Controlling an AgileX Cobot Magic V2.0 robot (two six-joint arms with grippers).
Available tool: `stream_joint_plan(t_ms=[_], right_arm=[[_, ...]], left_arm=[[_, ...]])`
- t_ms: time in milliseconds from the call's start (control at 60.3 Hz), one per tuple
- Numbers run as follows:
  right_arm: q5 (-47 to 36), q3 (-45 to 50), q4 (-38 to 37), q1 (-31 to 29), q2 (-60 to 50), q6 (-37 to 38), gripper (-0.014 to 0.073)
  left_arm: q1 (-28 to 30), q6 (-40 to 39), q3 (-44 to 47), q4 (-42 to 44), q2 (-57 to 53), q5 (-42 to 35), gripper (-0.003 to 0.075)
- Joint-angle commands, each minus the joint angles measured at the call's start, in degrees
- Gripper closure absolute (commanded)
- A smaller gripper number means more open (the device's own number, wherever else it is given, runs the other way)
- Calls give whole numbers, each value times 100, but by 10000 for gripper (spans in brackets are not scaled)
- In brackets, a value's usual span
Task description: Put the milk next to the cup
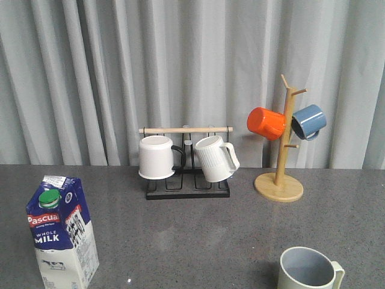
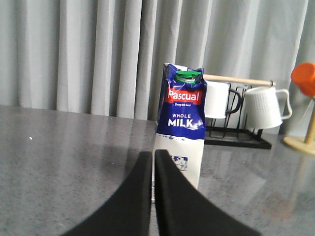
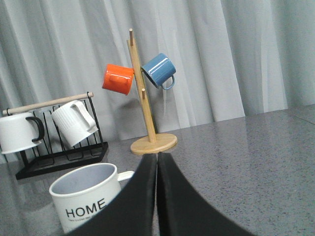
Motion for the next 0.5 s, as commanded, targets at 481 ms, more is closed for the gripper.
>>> stream_joint_plan(t_ms=[481], right_arm=[[2548,-3500,-357,-33,1948,-626,477]], left_arm=[[-4,-1243,-1166,-46,-64,800,676]])
